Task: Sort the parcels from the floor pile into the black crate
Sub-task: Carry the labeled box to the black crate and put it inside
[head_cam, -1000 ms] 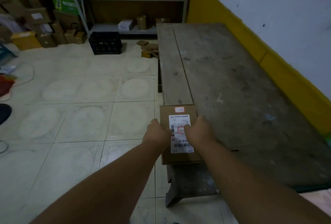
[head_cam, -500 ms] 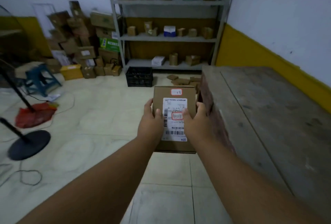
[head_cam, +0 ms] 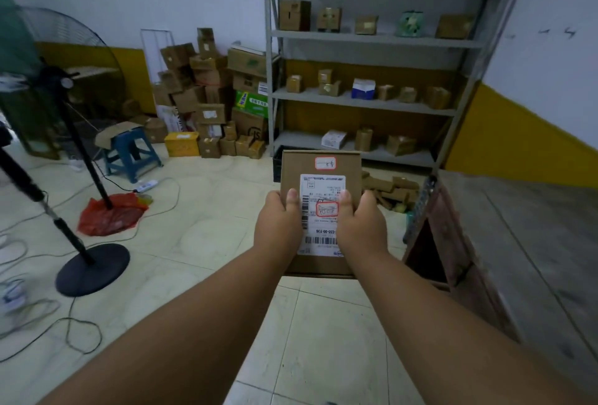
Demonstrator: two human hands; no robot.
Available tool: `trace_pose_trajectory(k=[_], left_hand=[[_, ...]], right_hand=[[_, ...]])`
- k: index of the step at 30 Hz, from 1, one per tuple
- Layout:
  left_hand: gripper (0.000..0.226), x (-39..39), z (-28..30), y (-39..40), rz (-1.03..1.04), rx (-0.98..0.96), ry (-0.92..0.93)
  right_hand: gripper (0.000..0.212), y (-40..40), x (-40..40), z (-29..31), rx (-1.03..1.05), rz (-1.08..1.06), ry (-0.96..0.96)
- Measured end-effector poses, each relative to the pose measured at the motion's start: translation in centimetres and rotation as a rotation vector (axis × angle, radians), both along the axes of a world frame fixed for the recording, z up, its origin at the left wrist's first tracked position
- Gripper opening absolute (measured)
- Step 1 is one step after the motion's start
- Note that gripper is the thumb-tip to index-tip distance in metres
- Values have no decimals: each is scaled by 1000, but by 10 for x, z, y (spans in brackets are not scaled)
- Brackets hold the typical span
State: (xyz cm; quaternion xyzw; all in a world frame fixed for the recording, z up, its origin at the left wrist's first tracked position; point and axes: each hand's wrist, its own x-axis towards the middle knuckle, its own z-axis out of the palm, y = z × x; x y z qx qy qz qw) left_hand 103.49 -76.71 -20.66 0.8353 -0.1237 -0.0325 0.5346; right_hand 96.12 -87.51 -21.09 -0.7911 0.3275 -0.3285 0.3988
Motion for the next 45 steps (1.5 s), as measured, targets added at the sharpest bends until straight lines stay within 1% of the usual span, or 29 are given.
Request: trace_pose_trajectory(k=[6, 12, 16, 21, 26, 29, 36, 40, 43, 45], left_hand=[[37, 106, -8, -71, 59, 25, -21], [36, 217, 8, -166, 104, 5, -31], [35, 279, 13, -202, 127, 1, -20], [34, 367, -5, -238, 167, 1, 10], [34, 479, -35, -292, 118, 19, 39], [33, 556, -46, -337, 59, 2, 60], [33, 722, -19, -442, -67, -43, 30], [36, 783, -29, -500, -122, -32, 42], [36, 824, -49, -544, -117, -18, 77], [36, 855, -58, -574, -98, 4, 89]], right_hand=[[29, -71, 110, -9, 3, 56, -20], [30, -170, 227, 8, -6, 110, -12], [30, -209, 293, 11, -14, 125, -23], [29, -247, 386, -8, -9, 143, 5], [26, -296, 490, -37, 12, 85, 47], [27, -338, 561, -43, 32, 15, 79], [30, -434, 712, -12, -29, -110, 62], [31, -486, 767, -19, -9, -154, 84], [31, -531, 809, -35, -17, -160, 109], [31, -560, 841, -49, 23, -148, 115]])
